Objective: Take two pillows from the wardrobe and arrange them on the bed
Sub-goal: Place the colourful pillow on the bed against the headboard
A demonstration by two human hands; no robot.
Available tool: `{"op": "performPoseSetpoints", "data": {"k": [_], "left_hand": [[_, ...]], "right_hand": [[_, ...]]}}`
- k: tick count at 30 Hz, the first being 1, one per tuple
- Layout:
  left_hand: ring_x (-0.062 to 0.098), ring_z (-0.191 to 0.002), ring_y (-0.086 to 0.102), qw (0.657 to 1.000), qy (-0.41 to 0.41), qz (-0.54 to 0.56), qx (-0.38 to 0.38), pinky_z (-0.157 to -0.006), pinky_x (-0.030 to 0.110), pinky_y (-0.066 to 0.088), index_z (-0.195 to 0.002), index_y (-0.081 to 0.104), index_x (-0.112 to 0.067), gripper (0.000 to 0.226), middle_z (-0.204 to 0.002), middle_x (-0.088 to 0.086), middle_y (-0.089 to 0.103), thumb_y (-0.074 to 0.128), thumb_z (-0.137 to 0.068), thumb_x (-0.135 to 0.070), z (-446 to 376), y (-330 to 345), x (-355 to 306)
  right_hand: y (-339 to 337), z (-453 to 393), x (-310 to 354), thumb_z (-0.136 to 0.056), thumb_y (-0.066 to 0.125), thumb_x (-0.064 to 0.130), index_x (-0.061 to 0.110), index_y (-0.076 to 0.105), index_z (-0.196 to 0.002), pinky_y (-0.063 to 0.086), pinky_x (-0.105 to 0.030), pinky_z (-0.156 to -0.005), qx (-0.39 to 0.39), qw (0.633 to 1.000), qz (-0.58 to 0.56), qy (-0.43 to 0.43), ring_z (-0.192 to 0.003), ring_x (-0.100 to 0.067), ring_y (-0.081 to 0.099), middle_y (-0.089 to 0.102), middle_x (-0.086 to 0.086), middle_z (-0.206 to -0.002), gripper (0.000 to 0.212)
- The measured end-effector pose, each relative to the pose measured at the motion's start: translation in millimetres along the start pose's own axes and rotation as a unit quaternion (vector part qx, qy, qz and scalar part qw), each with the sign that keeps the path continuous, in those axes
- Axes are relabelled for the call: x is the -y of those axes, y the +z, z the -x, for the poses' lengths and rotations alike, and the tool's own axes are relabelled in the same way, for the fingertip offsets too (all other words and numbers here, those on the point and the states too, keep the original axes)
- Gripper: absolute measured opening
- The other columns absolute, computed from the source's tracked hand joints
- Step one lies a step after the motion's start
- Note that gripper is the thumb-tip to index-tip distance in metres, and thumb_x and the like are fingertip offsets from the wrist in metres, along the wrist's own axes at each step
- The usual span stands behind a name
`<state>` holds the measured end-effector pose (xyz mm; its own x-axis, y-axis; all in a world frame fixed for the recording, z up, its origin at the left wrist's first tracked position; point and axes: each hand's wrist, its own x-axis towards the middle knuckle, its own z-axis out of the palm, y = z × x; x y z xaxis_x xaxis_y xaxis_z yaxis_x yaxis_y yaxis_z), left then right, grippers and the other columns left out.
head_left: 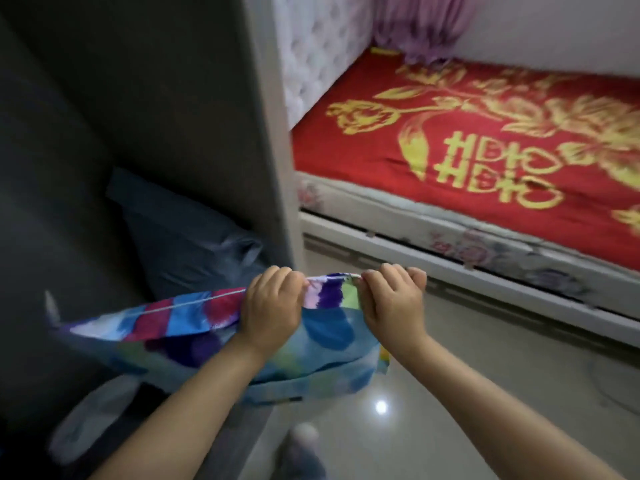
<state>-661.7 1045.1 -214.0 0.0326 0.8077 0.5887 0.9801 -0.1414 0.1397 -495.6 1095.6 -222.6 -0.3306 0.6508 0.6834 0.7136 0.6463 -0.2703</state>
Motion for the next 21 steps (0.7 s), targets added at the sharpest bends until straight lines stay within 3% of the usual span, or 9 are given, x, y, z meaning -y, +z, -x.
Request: {"op": "performPoseSetpoints", "data": {"k": [3, 4, 6, 8, 11, 14, 16, 18, 21], "left_hand": [[0.028, -0.049, 0.059, 0.999, -0.005, 0.042, -0.001, -0.051, 0.036, 0.040, -0.056, 0.057, -0.002, 0.070, -0.048, 0.017, 0.061, 0.012, -0.101, -0.031, -47, 9, -65], [0.028, -0.043, 0.061, 0.998, 0.000, 0.055, 0.005, -0.041, 0.033, 0.042, -0.054, 0.057, -0.001, 0.071, -0.047, 0.017, 0.061, 0.014, -0.101, -0.031, -61, 14, -85], [0.029, -0.041, 0.061, 0.995, 0.002, 0.096, 0.032, -0.035, 0.023, 0.044, -0.055, 0.057, 0.001, 0.054, -0.048, 0.019, 0.062, 0.031, -0.094, -0.025, -89, 28, -122], [0.035, -0.049, 0.062, 0.983, -0.026, 0.171, 0.064, -0.041, 0.029, 0.046, -0.062, 0.058, 0.005, 0.040, -0.056, 0.024, 0.063, 0.039, -0.090, -0.018, -121, 50, -150], [0.037, -0.071, 0.060, 0.949, -0.086, 0.285, 0.106, -0.056, 0.031, 0.026, -0.068, 0.053, -0.005, 0.029, -0.073, 0.027, 0.064, 0.046, -0.096, -0.008, -185, 94, -179], [0.032, -0.070, 0.053, 0.926, -0.136, 0.337, 0.098, -0.052, 0.029, 0.013, -0.057, 0.040, -0.016, 0.040, -0.062, 0.012, 0.056, 0.046, -0.096, -0.009, -270, 140, -192], [0.032, -0.069, 0.053, 0.920, -0.158, 0.349, 0.079, -0.057, 0.036, 0.022, -0.057, 0.043, -0.013, 0.039, -0.060, 0.012, 0.056, 0.046, -0.096, -0.010, -337, 166, -191], [0.036, -0.080, 0.060, 0.918, -0.177, 0.354, 0.041, -0.066, 0.040, 0.042, -0.075, 0.061, -0.001, 0.027, -0.081, 0.024, 0.067, 0.047, -0.095, -0.012, -411, 189, -182], [0.035, -0.089, 0.062, 0.918, -0.178, 0.352, -0.038, -0.073, 0.039, 0.047, -0.094, 0.065, 0.002, 0.022, -0.096, 0.023, 0.070, 0.050, -0.094, -0.013, -525, 207, -160]], "right_hand": [[-53, -16, -50, -0.098, 0.024, 0.024, 0.004, 0.059, -0.052, 0.022, -0.031, -0.057, -0.062, 0.997, 0.041, 0.018, -0.043, -0.025, 0.055, 0.054, -0.010, -0.046, 0.061], [-68, -19, -67, -0.097, 0.028, 0.022, 0.004, 0.059, -0.052, 0.022, -0.031, -0.057, -0.073, 0.995, 0.056, 0.027, -0.043, -0.025, 0.055, 0.055, -0.010, -0.046, 0.058], [-92, -27, -103, -0.089, 0.043, 0.015, 0.004, 0.058, -0.050, 0.022, -0.032, -0.057, -0.097, 0.990, 0.097, 0.037, -0.043, -0.025, 0.055, 0.054, -0.009, -0.045, 0.043], [-107, -41, -141, -0.079, 0.049, 0.009, 0.006, 0.056, -0.049, 0.021, -0.032, -0.057, -0.107, 0.983, 0.144, 0.051, -0.042, -0.024, 0.053, 0.052, -0.008, -0.044, 0.032], [-112, -77, -203, -0.072, 0.059, 0.000, 0.006, 0.054, -0.047, 0.026, -0.032, -0.059, -0.118, 0.972, 0.193, 0.068, -0.042, -0.024, 0.054, 0.052, -0.008, -0.043, 0.025], [-103, -140, -263, -0.076, 0.056, 0.002, 0.002, 0.055, -0.050, 0.045, -0.037, -0.056, -0.110, 0.970, 0.196, 0.090, -0.047, -0.028, 0.058, 0.056, -0.013, -0.047, 0.026], [-88, -198, -299, -0.074, 0.062, -0.001, 0.000, 0.057, -0.053, 0.041, -0.040, -0.063, -0.095, 0.968, 0.204, 0.113, -0.054, -0.031, 0.061, 0.060, -0.017, -0.053, 0.022], [-67, -265, -335, -0.080, 0.063, 0.001, -0.003, 0.062, -0.062, 0.035, -0.042, -0.072, -0.081, 0.965, 0.209, 0.134, -0.069, -0.034, 0.062, 0.065, -0.020, -0.066, 0.018], [-41, -379, -383, -0.092, 0.051, 0.012, 0.000, 0.065, -0.078, 0.024, -0.040, -0.078, -0.101, 0.962, 0.216, 0.136, -0.088, -0.032, 0.059, 0.067, -0.018, -0.087, 0.023]]}}
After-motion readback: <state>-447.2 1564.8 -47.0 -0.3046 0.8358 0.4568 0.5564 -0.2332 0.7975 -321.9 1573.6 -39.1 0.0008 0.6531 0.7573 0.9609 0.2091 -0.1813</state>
